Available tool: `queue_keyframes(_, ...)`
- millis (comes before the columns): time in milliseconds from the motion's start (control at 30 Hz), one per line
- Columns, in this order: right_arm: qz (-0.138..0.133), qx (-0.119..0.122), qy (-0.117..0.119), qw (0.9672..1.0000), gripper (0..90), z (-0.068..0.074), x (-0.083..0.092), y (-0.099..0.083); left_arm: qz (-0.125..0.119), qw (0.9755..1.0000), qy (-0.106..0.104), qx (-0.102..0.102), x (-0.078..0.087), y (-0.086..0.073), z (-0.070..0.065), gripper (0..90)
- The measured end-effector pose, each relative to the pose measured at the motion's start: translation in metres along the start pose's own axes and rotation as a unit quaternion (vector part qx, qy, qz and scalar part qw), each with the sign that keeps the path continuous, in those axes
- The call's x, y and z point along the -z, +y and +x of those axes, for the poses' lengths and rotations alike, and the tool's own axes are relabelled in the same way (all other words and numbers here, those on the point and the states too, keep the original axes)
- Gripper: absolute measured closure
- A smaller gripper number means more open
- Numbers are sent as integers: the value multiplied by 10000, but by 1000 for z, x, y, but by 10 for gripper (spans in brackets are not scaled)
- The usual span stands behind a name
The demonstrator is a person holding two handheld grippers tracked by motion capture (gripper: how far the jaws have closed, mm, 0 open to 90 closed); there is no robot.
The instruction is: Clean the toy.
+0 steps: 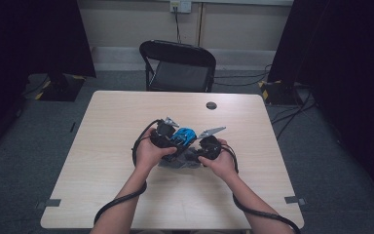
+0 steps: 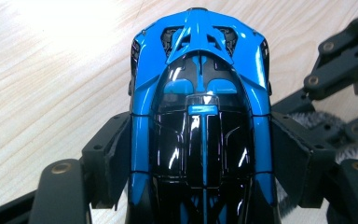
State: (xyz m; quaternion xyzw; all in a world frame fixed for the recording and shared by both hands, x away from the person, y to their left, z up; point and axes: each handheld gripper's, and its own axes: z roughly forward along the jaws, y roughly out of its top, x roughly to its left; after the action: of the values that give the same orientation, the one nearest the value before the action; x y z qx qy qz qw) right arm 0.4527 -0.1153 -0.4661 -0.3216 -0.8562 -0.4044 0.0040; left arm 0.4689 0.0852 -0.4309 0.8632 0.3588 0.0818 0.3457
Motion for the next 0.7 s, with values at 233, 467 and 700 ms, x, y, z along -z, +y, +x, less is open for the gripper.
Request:
queue_keyframes(233, 60, 91, 115, 9999, 768, 7, -6, -1, -15, 10000, 59, 27, -2, 2, 0, 282)
queue_keyframes(467, 65, 113, 243, 9996, 768, 12, -10, -1, -42, 10000, 56, 45, -2, 5, 1, 282)
queue_keyframes(700, 131, 235, 368, 9990, 767, 19, -15, -1, -83, 9998, 121, 134, -3, 6, 5, 282)
